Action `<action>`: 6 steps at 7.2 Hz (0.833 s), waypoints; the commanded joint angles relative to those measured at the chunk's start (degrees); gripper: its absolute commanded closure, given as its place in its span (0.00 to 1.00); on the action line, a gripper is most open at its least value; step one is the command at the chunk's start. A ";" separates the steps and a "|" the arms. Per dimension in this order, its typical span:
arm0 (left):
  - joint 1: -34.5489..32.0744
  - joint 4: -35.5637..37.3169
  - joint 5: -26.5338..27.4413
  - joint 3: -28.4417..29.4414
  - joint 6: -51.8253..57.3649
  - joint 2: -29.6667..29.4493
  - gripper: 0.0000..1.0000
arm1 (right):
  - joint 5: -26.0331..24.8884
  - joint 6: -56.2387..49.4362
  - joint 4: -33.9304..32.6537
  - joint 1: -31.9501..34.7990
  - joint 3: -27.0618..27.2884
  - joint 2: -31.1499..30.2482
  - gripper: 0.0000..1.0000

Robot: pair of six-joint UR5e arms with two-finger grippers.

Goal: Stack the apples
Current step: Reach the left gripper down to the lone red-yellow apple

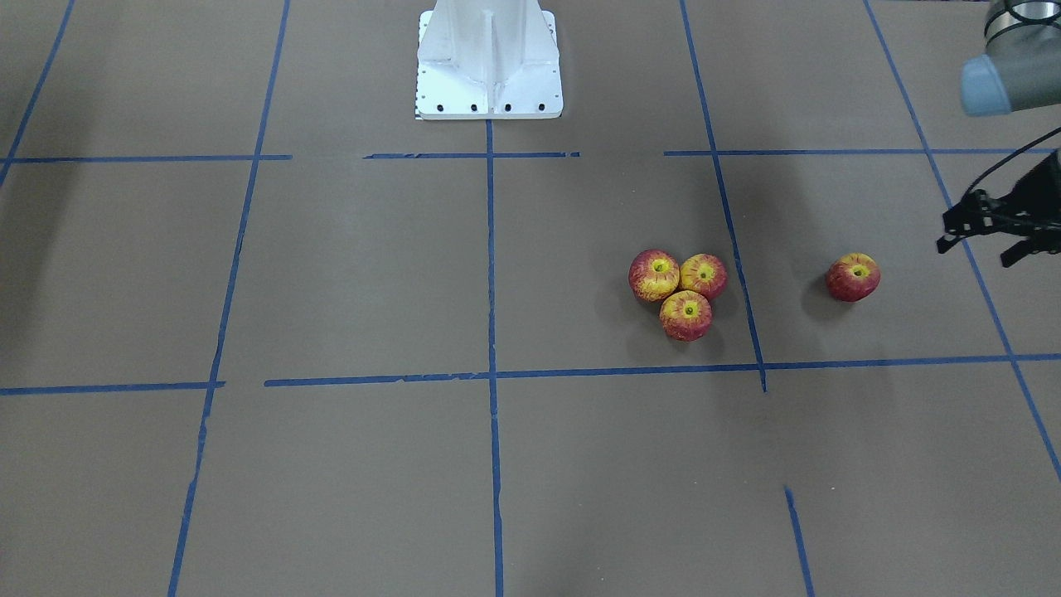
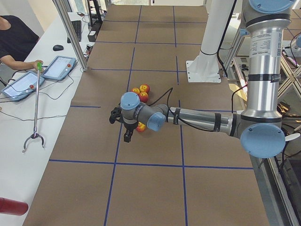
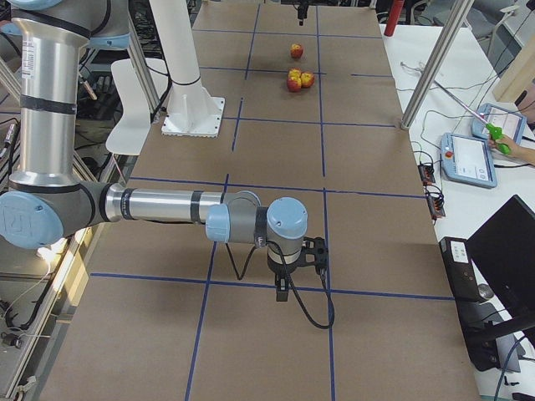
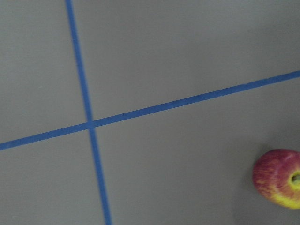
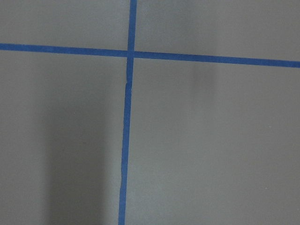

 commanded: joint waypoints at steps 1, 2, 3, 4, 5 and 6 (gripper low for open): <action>8.62 -5.01 7.47 -0.48 -7.81 -1.25 0.01 | 0.08 -0.02 -0.09 0.00 -0.01 0.00 0.00; 9.77 -4.92 7.83 -0.48 -6.50 -1.60 0.01 | 0.09 -0.02 0.00 0.00 -0.01 0.00 0.00; 11.78 -4.66 7.92 -0.13 -5.27 -1.78 0.01 | 0.00 -0.02 0.00 0.00 -0.01 0.00 0.00; 12.32 -4.74 8.01 0.05 -5.26 -1.87 0.01 | 0.00 -0.02 0.00 0.00 -0.01 0.00 0.00; 12.42 -4.74 9.23 0.05 -5.08 -1.69 0.01 | 0.00 -0.02 0.00 0.00 -0.01 0.00 0.00; 12.94 -4.66 12.28 0.40 -4.30 -1.69 0.01 | 0.08 -0.02 0.00 0.00 -0.01 0.00 0.00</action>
